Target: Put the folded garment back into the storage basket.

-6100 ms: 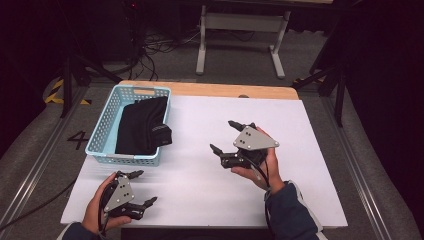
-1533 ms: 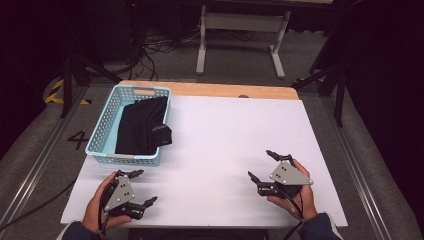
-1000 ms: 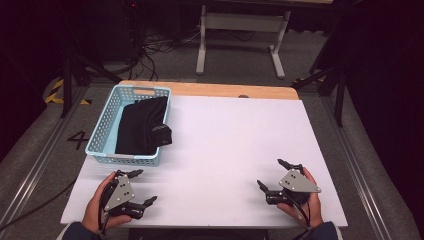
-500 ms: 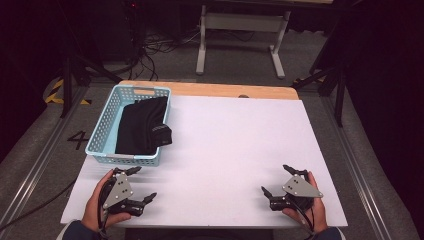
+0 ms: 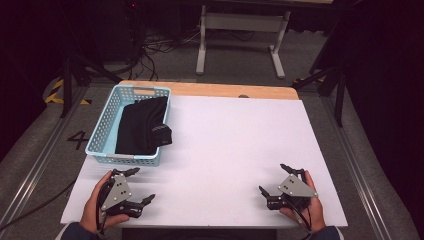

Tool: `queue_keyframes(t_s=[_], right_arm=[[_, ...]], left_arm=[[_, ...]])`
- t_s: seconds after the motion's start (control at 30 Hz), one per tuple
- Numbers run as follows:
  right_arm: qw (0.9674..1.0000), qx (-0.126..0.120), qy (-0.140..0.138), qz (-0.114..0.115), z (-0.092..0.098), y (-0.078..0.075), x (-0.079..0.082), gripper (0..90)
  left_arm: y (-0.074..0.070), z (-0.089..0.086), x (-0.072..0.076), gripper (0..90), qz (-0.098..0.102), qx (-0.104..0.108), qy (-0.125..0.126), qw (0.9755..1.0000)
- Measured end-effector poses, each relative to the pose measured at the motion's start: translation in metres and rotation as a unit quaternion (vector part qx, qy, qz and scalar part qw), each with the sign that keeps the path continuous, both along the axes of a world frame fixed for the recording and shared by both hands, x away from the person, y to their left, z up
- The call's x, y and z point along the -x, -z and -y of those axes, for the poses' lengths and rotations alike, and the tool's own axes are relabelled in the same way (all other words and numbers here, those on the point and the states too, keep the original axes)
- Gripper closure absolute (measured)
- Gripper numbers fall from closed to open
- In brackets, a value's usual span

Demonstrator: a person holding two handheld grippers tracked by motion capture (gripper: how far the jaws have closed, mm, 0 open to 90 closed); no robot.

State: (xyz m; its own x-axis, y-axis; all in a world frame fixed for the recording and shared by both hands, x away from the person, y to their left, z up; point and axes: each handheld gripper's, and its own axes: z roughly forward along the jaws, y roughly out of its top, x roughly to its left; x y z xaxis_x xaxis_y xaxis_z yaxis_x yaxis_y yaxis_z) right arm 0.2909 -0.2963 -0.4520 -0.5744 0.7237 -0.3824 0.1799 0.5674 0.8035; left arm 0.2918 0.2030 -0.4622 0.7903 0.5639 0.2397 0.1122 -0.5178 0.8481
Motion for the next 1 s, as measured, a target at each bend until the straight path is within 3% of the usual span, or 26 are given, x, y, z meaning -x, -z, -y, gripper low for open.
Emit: queue_keyframes(t_s=[1.0], right_arm=[[0.9999,-0.010,0.007,0.001,0.0047,0.0011,-0.0007,3.7]], left_arm=[[0.0021,0.0040,-0.0033,8.3,-0.006,-0.010,0.005,0.9999]])
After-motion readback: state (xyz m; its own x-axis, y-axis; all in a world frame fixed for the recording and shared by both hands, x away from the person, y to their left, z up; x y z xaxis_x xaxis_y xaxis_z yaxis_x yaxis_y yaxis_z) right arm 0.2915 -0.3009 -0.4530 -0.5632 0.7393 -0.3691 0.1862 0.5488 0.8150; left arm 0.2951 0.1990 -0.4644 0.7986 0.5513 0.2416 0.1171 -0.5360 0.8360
